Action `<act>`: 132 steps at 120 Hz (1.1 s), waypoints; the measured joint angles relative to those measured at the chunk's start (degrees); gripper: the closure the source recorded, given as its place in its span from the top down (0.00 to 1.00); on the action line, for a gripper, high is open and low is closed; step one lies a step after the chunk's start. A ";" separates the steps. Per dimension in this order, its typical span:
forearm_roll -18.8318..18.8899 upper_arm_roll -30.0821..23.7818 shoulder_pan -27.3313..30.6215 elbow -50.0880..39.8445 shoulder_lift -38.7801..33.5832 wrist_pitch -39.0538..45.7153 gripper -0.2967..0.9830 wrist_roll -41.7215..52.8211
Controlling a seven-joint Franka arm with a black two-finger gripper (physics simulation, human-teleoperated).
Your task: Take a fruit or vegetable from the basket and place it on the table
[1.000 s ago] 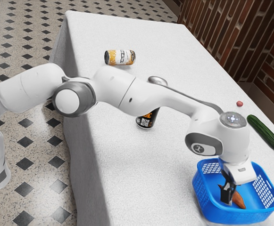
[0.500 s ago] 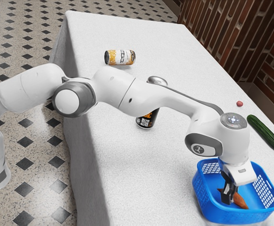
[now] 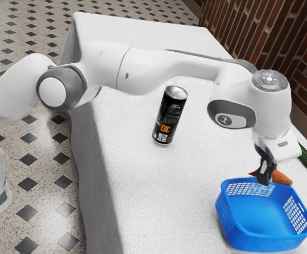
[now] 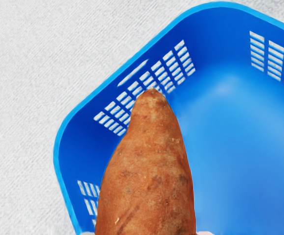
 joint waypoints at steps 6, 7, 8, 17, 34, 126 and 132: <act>1.24 -1.22 0.53 0.36 -0.63 -2.93 0.38 -0.25; 1.49 -1.54 0.73 0.41 -0.70 -3.40 0.38 -0.29; 1.73 -1.90 0.97 0.45 -0.76 -3.84 0.38 -0.32; 3.68 -6.43 5.20 0.64 -0.65 -7.30 0.38 -0.57; 5.15 -9.68 13.58 0.70 -1.00 -12.70 0.37 -0.40; -3.12 3.31 14.64 -14.40 -27.90 -20.90 0.75 1.83; -6.28 3.54 16.34 -17.72 -32.55 -20.95 0.76 1.53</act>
